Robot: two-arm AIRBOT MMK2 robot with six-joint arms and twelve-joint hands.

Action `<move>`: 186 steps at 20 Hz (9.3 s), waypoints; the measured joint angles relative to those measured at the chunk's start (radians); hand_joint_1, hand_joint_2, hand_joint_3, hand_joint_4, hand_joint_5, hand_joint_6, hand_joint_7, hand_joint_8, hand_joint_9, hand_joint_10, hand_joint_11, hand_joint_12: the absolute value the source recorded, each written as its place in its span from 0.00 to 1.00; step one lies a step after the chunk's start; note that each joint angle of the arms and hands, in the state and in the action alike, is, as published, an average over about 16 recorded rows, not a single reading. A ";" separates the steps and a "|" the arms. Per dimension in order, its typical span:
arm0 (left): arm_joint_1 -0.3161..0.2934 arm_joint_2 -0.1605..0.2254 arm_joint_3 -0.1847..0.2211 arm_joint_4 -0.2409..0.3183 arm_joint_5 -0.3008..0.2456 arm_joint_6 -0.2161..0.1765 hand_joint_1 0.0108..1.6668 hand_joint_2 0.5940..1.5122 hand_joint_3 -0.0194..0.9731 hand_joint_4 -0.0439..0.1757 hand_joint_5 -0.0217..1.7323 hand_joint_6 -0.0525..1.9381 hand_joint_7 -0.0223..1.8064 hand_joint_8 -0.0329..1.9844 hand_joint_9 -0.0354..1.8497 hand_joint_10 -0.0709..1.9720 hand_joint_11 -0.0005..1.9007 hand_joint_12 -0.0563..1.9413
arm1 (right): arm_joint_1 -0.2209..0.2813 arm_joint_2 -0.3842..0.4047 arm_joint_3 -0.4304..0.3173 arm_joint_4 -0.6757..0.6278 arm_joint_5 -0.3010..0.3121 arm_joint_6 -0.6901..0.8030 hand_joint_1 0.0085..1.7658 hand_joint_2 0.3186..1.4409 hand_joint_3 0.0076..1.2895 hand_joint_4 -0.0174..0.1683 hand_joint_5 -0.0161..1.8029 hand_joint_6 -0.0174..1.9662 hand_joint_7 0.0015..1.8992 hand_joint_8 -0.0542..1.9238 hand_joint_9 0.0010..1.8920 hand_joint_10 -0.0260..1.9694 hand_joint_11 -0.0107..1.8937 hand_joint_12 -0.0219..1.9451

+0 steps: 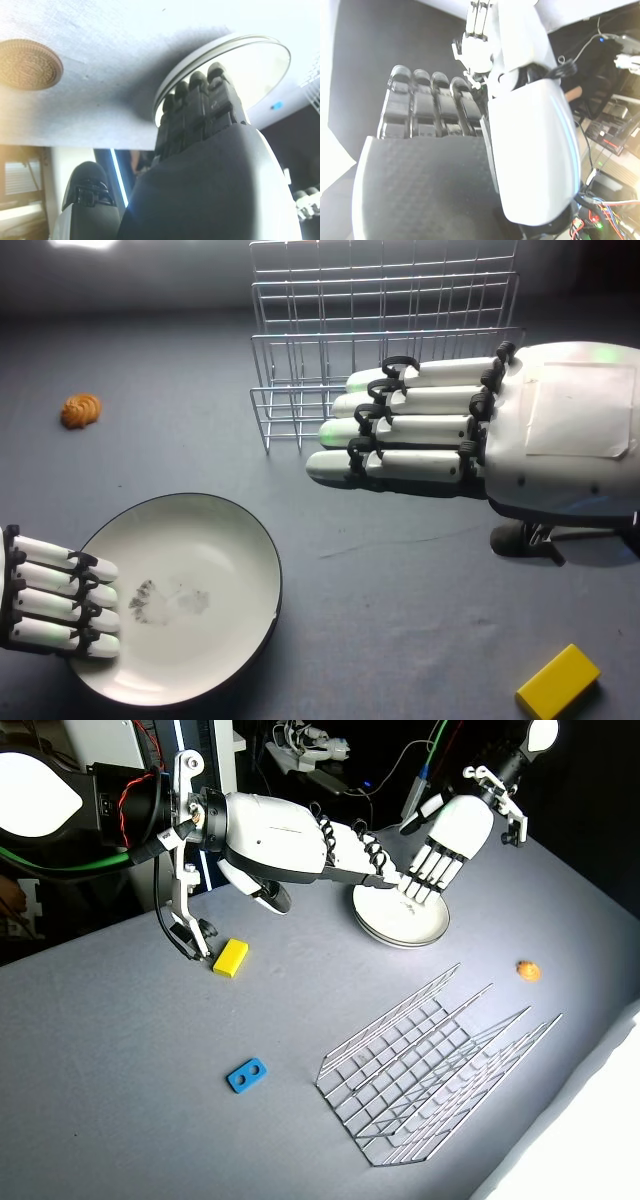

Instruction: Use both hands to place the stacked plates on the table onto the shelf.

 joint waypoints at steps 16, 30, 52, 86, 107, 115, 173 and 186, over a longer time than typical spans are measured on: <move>0.008 -0.002 -0.101 -0.073 0.114 -0.013 0.00 0.60 0.03 0.20 0.07 0.02 0.05 0.01 0.06 0.04 0.01 0.04 | 0.006 -0.002 0.002 0.000 -0.005 -0.002 0.70 0.58 0.01 0.13 0.02 0.02 0.00 0.03 0.01 0.01 0.02 0.02; -0.042 -0.010 -0.236 -0.230 0.251 -0.012 0.00 0.61 0.03 0.19 0.07 0.02 0.05 0.01 0.05 0.04 0.01 0.03 | -0.013 -0.130 0.031 0.056 -0.028 -0.179 0.69 0.59 0.01 0.13 0.02 0.02 0.01 0.03 0.01 0.01 0.02 0.06; -0.057 -0.023 -0.250 -0.278 0.278 -0.012 0.00 0.61 0.03 0.20 0.08 0.03 0.06 0.01 0.07 0.04 0.02 0.03 | -0.076 -0.520 0.262 0.372 -0.108 -0.757 0.66 0.62 0.01 0.12 0.11 0.02 0.08 0.03 0.08 0.02 0.02 0.26; -0.155 0.027 -0.103 -0.349 0.238 -0.012 0.00 0.61 0.03 0.20 0.10 0.03 0.07 0.02 0.06 0.04 0.01 0.03 | -0.037 -0.603 0.325 0.470 -0.038 -0.832 0.63 0.56 0.01 0.27 0.52 0.32 0.55 0.34 0.63 0.01 0.39 0.47; -0.176 0.059 0.065 -0.353 0.188 -0.013 0.00 0.60 0.03 0.20 0.07 0.03 0.05 0.02 0.04 0.04 0.01 0.03 | 0.028 -0.500 0.206 0.495 -0.041 -0.807 0.66 0.56 0.01 0.32 0.56 0.39 0.58 0.39 0.63 0.01 0.40 0.48; -0.176 0.060 0.100 -0.352 0.190 -0.013 0.00 0.59 0.03 0.20 0.07 0.03 0.05 0.02 0.04 0.04 0.01 0.03 | 0.070 -0.414 0.146 0.502 -0.024 -0.769 0.67 0.56 0.01 0.30 0.58 0.44 0.59 0.40 0.63 0.01 0.39 0.49; -0.157 0.064 0.051 -0.160 -0.195 -0.005 0.00 0.59 0.03 0.20 0.05 0.03 0.03 0.02 0.03 0.04 0.01 0.03 | 0.364 -0.265 0.381 1.002 -0.308 -0.211 0.69 0.60 0.00 0.25 0.57 0.42 0.58 0.42 0.65 0.01 0.42 0.49; -0.114 0.041 0.007 -0.123 -0.045 0.000 0.00 0.60 0.03 0.20 0.05 0.03 0.03 0.02 0.03 0.04 0.01 0.03 | 0.350 -0.353 0.516 1.092 -0.381 -0.211 0.69 0.61 0.00 0.24 0.55 0.43 0.57 0.44 0.65 0.01 0.41 0.50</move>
